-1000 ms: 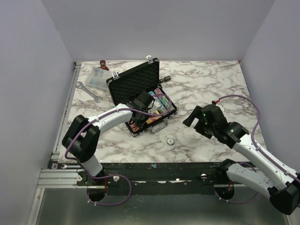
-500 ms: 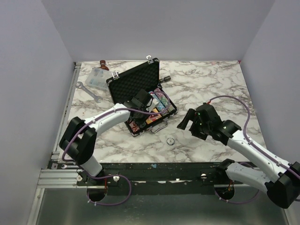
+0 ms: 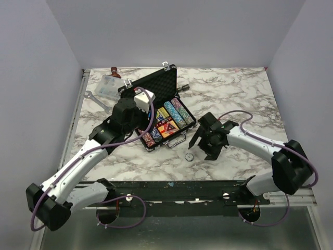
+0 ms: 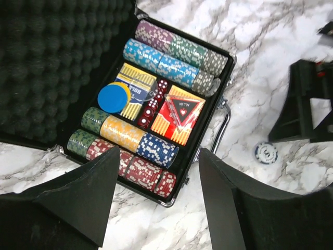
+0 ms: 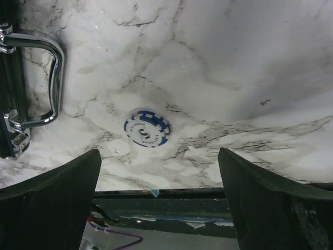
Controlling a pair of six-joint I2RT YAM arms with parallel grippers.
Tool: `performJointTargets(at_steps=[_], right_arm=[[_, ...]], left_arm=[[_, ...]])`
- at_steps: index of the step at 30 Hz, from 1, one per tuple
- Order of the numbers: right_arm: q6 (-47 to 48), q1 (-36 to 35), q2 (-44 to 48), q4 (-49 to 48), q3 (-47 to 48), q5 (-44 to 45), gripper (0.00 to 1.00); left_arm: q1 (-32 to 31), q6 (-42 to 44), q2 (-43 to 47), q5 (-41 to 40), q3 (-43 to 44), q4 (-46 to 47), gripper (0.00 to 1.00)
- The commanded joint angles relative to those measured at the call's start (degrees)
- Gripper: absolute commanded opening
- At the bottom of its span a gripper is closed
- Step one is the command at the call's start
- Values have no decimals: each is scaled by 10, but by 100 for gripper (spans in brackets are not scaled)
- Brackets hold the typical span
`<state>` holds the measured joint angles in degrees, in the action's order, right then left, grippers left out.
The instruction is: Pack up texas hold em set
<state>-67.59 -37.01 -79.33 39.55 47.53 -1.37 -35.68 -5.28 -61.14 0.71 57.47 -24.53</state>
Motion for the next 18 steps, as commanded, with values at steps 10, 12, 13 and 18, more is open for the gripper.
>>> performJointTargets(at_steps=[10,12,13,18], right_arm=[[-143,-31,-199,82,120,-44,79],[-154,-34,-207,86,122,-44,79],[-158,-34,-212,89,122,-44,79],[-169,-34,-240,103,132,-47,74]], left_arm=[[15,-52,142,-26,-80,103,64],[13,-52,144,-32,-79,101,64],[10,-50,145,-35,-79,101,64],[-5,-42,148,-40,-79,100,64]])
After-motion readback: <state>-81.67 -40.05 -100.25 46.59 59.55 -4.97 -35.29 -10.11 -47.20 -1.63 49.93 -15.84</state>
